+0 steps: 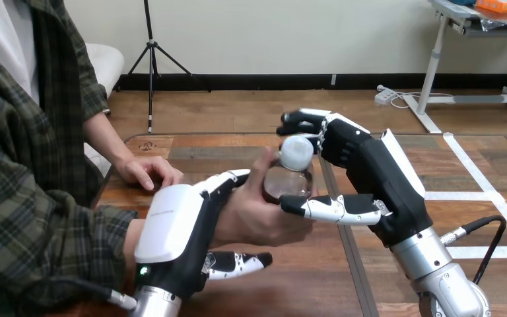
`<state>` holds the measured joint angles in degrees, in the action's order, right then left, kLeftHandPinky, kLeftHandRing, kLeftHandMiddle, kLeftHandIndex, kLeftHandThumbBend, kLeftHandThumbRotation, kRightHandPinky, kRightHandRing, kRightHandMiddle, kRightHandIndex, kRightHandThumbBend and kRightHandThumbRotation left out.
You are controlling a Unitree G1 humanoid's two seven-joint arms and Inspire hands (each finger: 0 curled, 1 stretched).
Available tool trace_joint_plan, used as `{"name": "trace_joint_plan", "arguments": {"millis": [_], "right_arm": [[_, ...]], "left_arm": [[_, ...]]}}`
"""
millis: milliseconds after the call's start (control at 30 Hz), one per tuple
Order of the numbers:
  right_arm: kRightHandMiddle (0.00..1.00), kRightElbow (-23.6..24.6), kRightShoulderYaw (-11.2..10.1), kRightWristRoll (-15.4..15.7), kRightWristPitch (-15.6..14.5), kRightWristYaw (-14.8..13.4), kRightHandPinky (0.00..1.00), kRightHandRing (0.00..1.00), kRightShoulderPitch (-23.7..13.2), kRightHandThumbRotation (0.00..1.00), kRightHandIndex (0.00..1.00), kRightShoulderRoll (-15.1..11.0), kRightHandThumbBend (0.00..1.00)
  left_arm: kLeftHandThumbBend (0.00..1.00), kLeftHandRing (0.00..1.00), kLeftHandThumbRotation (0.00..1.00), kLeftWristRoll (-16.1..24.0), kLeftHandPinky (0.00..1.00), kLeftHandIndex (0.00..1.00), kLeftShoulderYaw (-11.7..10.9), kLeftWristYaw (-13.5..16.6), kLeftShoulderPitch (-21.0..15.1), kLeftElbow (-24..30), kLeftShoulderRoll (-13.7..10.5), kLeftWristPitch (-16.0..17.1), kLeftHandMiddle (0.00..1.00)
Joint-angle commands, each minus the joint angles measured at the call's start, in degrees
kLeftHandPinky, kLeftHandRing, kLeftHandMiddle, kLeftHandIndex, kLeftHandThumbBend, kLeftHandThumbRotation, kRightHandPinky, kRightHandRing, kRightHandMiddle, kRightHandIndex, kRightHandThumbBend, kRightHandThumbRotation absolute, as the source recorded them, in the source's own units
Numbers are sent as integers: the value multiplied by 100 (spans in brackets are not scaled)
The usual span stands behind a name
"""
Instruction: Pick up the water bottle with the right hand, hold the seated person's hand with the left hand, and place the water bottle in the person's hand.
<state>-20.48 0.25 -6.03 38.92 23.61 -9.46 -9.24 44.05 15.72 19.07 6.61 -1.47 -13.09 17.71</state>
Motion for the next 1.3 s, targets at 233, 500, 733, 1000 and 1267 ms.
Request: {"name": "trace_joint_plan", "arguments": {"millis": [233, 500, 733, 1000, 1267], "right_arm": [[82, 240, -43, -130, 25, -13, 71, 78, -359, 0, 82, -18, 76], [83, 221, -86, -81, 36, -127, 72, 79, -336, 0, 82, 2, 76], [84, 169, -112, -65, 102, -211, 73, 78, -328, 1, 82, 24, 76], [84, 198, -122, -184, 66, -223, 74, 79, -289, 3, 82, 70, 74], [87, 245, -135, -248, 51, -248, 78, 83, -251, 5, 84, 98, 72]], "left_arm": [[97, 98, 15, -1057, 94, 99, 84, -1165, -224, 251, -273, 462, 99], [100, 99, 21, -1430, 97, 100, 49, -1405, -223, 187, -297, 746, 100], [100, 99, 24, -1609, 97, 100, 10, -1499, -226, 137, -282, 908, 100], [100, 100, 26, -1732, 98, 100, -44, -1552, -226, 88, -244, 1062, 100], [100, 100, 27, -2002, 100, 100, -65, -1629, -217, 11, -211, 1229, 100]]}}
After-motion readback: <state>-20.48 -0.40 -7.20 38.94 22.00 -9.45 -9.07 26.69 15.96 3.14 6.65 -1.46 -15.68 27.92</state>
